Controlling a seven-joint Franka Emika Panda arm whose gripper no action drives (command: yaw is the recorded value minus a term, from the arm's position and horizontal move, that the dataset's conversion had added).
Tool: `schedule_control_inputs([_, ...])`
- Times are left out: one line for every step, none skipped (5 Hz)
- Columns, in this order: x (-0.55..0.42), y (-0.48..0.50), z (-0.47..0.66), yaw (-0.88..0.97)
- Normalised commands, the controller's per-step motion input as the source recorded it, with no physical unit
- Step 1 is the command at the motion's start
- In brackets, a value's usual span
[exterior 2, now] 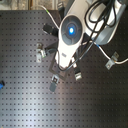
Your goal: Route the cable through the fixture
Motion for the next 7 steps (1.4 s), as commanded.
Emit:
schedule_control_inputs([0.102,0.214,0.44,0.19])
schedule_control_inputs([0.006,0.01,0.1,0.05])
schedule_control_inputs([0.039,0.063,0.34,0.16])
schedule_control_inputs([0.039,0.058,0.38,0.19])
schedule_control_inputs([0.03,0.063,0.32,0.17])
schedule_control_inputs([0.051,0.079,0.26,0.17])
schedule_control_inputs([-0.013,0.015,0.25,0.12])
